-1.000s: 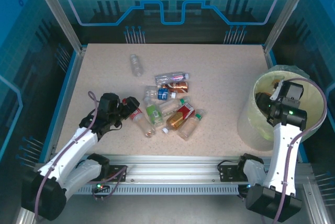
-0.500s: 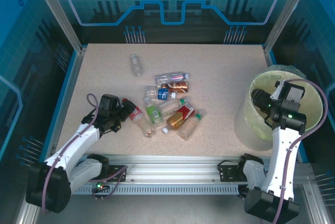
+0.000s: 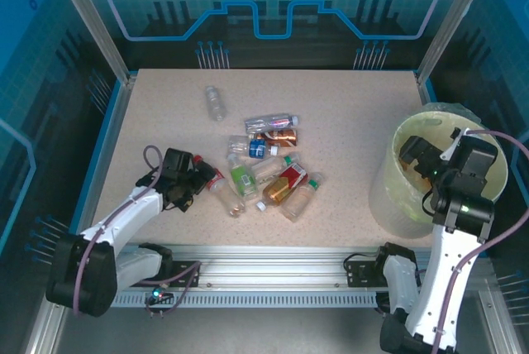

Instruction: Put the plastic bottles in the bin

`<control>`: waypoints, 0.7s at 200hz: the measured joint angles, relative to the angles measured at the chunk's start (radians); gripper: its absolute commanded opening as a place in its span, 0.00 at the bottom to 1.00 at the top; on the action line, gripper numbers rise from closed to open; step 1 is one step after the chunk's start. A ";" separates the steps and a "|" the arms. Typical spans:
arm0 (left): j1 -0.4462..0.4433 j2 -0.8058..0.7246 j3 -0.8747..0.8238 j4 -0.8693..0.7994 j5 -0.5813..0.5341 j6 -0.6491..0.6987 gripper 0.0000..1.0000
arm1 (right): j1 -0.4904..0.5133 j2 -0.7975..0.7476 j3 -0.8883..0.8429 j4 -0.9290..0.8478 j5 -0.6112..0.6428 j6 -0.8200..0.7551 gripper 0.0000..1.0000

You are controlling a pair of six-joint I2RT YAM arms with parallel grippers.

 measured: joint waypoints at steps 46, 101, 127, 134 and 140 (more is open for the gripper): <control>0.000 0.083 0.048 0.011 0.013 0.020 0.98 | 0.000 -0.043 0.085 -0.014 -0.069 -0.009 1.00; -0.029 0.200 0.128 0.024 0.025 0.076 0.94 | 0.002 -0.084 0.095 0.020 -0.231 -0.014 1.00; -0.033 0.246 0.135 0.040 0.010 0.097 0.92 | 0.003 -0.090 0.095 0.049 -0.362 -0.019 1.00; -0.033 0.263 0.139 0.042 0.002 0.103 0.89 | 0.003 -0.090 0.094 0.061 -0.401 -0.021 1.00; -0.033 0.280 0.145 0.045 -0.006 0.108 0.87 | 0.003 -0.090 0.093 0.073 -0.436 -0.021 1.00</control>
